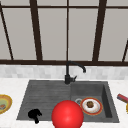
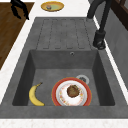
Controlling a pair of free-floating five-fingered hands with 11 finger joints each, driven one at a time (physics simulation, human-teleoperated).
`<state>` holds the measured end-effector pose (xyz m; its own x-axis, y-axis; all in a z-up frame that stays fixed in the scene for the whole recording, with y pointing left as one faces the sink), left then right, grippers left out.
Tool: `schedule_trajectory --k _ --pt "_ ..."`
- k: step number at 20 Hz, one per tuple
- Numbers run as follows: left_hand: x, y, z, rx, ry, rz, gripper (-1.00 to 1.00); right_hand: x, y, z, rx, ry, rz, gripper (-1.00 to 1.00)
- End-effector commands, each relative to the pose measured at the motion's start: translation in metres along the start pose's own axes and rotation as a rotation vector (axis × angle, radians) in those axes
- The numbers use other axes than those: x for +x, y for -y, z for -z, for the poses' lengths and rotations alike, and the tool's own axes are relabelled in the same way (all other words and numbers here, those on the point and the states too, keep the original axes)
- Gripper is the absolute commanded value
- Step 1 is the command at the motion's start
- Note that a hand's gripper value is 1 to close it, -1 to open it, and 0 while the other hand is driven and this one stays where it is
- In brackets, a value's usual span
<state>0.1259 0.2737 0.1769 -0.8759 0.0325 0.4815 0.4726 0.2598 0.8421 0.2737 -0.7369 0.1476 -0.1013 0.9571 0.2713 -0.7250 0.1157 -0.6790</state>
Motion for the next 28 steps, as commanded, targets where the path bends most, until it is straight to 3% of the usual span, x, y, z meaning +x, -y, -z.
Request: schedule_trajectory --k 1,7,8,9,11,14,21,28 --pt "0.000 0.000 0.000 0.000 0.000 0.000 0.00 0.009 0.008 -0.002 -0.027 -0.075 0.064 -1.00" --pt "0.000 0.000 0.000 0.000 0.000 0.000 0.00 0.031 0.008 -0.007 -0.023 -0.116 0.047 -1.00" --pt "0.000 0.000 0.000 0.000 0.000 0.000 0.00 0.033 -0.001 -0.012 -0.037 -0.122 0.029 -1.00" --pt "0.000 0.000 0.000 0.000 0.000 0.000 0.00 0.031 -0.015 -0.016 -0.092 -0.101 -0.035 -1.00" --pt "0.000 0.000 0.000 0.000 0.000 0.000 0.00 0.027 -0.009 -0.010 -0.111 -0.050 -0.098 -1.00" --pt "0.000 0.000 0.000 0.000 0.000 0.000 0.00 0.030 -0.004 -0.010 -0.057 0.034 -0.098 -1.00" --pt "0.000 0.000 0.000 0.000 0.000 0.000 0.00 0.030 -0.007 -0.009 -0.027 0.108 -0.117 -1.00" --pt "0.000 0.000 0.000 0.000 0.000 0.000 0.00 0.033 -0.019 0.025 -0.035 0.019 -0.120 -1.00"
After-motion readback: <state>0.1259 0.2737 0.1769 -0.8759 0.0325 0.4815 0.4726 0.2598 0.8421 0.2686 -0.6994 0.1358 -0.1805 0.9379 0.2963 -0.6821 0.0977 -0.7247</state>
